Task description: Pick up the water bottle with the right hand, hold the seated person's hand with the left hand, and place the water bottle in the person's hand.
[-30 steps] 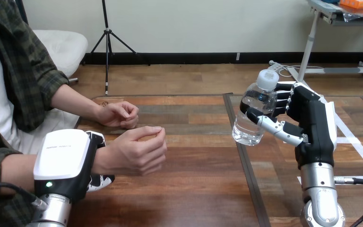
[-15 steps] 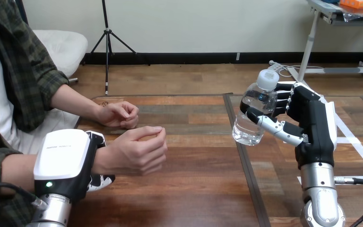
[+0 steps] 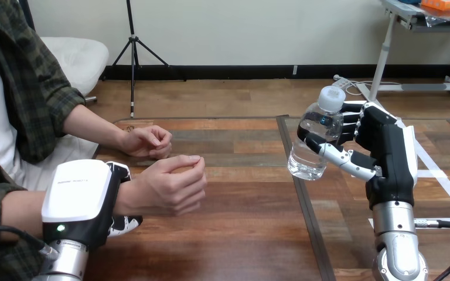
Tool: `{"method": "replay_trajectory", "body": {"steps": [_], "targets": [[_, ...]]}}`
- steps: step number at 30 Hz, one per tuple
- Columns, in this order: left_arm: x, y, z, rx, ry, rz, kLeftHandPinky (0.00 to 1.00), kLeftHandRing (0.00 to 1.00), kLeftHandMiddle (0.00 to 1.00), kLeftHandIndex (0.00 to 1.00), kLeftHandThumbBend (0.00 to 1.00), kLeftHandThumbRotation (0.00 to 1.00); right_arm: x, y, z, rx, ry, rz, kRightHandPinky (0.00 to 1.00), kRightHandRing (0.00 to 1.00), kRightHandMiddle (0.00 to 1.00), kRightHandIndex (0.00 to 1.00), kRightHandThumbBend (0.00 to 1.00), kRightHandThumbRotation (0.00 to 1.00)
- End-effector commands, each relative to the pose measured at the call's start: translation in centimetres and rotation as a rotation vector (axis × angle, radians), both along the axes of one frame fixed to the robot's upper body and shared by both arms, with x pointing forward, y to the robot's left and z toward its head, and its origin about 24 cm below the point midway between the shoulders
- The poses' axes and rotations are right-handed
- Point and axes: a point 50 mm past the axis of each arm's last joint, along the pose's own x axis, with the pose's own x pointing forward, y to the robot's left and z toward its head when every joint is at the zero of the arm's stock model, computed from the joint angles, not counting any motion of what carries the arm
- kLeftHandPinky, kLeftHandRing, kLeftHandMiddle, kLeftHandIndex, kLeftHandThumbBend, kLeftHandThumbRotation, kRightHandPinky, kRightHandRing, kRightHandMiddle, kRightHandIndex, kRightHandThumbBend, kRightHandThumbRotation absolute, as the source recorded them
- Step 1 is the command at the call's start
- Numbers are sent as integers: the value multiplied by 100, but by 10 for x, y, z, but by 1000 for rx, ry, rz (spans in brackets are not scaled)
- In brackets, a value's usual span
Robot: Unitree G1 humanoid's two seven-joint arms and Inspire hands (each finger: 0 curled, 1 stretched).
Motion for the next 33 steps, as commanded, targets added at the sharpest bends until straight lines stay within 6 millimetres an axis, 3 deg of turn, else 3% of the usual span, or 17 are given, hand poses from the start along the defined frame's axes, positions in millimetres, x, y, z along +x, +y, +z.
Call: {"method": "replay_trajectory", "body": {"steps": [1, 33], "targets": [[13, -1, 15, -3, -82, -4, 25, 27, 31, 30, 82, 0, 15, 3, 31, 8, -138, 13, 38, 44, 49, 53, 72, 0], [13, -1, 15, 1, -103, -12, 25, 27, 30, 30, 83, 0, 16, 4, 32, 11, -140, 12, 38, 43, 49, 52, 72, 0]]}}
